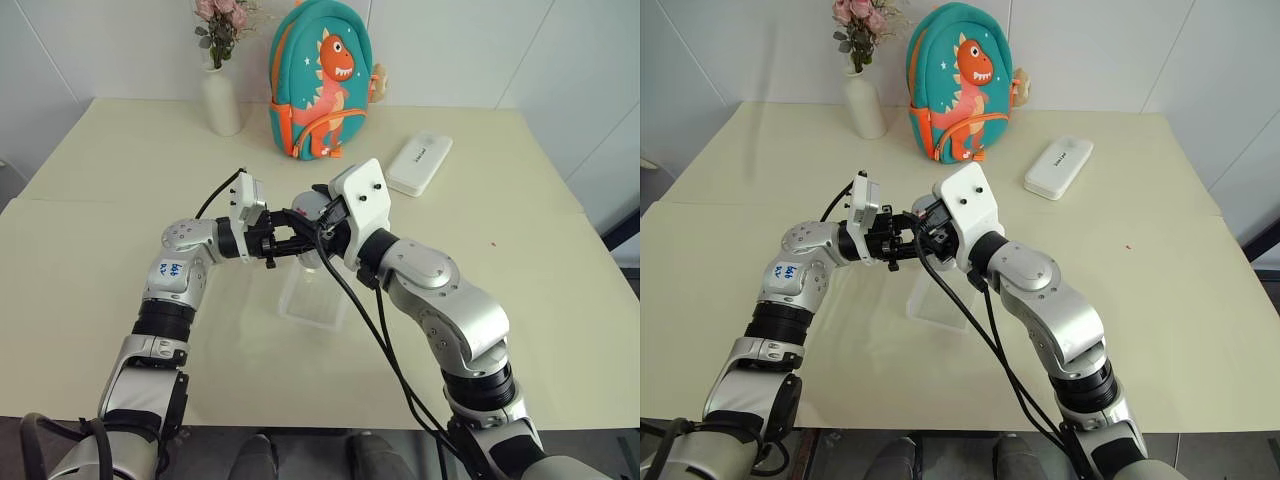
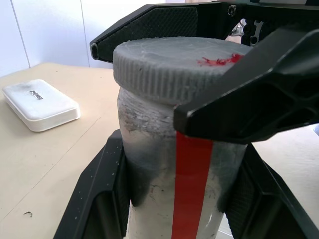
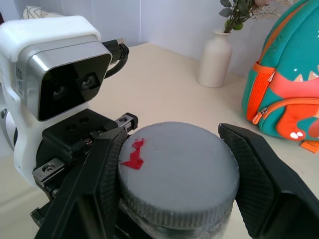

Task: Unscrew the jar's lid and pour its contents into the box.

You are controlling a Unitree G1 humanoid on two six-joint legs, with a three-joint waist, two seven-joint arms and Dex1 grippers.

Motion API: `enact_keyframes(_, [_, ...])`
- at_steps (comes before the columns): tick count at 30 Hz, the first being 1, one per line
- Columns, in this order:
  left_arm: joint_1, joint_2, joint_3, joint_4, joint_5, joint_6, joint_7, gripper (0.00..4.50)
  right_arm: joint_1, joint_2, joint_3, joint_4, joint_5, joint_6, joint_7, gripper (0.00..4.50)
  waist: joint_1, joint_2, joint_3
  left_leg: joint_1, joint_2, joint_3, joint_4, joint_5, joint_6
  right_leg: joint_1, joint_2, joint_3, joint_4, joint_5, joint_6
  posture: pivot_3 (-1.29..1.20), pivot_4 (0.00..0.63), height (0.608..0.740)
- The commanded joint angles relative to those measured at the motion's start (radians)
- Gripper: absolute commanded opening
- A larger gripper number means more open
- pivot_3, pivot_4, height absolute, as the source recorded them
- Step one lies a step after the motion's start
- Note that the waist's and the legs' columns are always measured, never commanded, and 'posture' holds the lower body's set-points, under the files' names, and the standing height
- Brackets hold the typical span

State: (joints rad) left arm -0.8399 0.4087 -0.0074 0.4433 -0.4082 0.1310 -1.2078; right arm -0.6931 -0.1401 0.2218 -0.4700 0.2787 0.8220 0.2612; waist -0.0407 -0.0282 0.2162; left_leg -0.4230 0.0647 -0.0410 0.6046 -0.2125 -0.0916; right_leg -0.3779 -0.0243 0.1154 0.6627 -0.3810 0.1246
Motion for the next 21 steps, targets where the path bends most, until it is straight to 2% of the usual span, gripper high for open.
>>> enact_keyframes(1, [-0.019,0.005,0.015,-0.025,-0.012,0.002,-0.018,1.98,-0.009,0.007,-0.009,-0.075,0.082,-0.071,0.106,2.60,0.000,0.000,0.000,0.000,0.000,0.000,0.000,0.000,0.000,0.000,0.000,0.000,0.000,0.000,0.000,0.00,0.150,0.740])
enact_keyframes(3, [-0.019,0.007,0.017,-0.027,-0.016,0.011,-0.027,1.98,-0.011,0.004,-0.019,-0.071,0.098,-0.071,0.132,2.60,-0.002,0.000,0.000,0.000,0.000,0.000,0.000,0.000,0.000,0.000,0.000,0.000,0.000,0.000,0.000,0.00,0.150,0.740])
enact_keyframes(8, [-0.011,0.020,0.012,-0.055,-0.039,0.050,-0.096,1.98,-0.044,-0.042,-0.089,-0.046,0.261,-0.090,0.373,2.60,-0.003,0.000,0.000,0.000,0.000,0.000,0.000,0.000,0.000,0.000,0.000,0.000,0.000,0.000,0.000,0.00,0.150,0.740])
enact_keyframes(11, [-0.012,0.022,0.012,-0.057,-0.039,0.058,-0.111,1.98,-0.054,-0.063,-0.104,-0.021,0.286,-0.102,0.444,2.60,-0.008,0.000,0.000,0.000,0.000,0.000,0.000,0.000,0.000,0.001,0.000,-0.001,0.000,0.000,0.000,0.00,0.150,0.740])
enact_keyframes(15, [-0.021,0.028,0.007,-0.054,-0.037,0.057,-0.137,1.98,-0.051,-0.141,-0.105,0.020,0.333,-0.167,0.670,2.60,-0.014,0.000,0.000,0.000,0.000,-0.001,0.000,0.000,0.000,0.001,0.000,-0.001,0.000,0.000,0.000,0.00,0.150,0.740])
enact_keyframes(21, [-0.014,0.028,0.007,-0.072,-0.042,0.055,-0.136,1.98,-0.065,-0.172,-0.068,0.095,0.282,-0.245,0.748,2.60,-0.016,0.000,0.000,0.000,0.000,-0.001,0.001,0.000,0.000,0.001,0.000,-0.001,0.000,0.000,0.000,0.00,0.150,0.740])
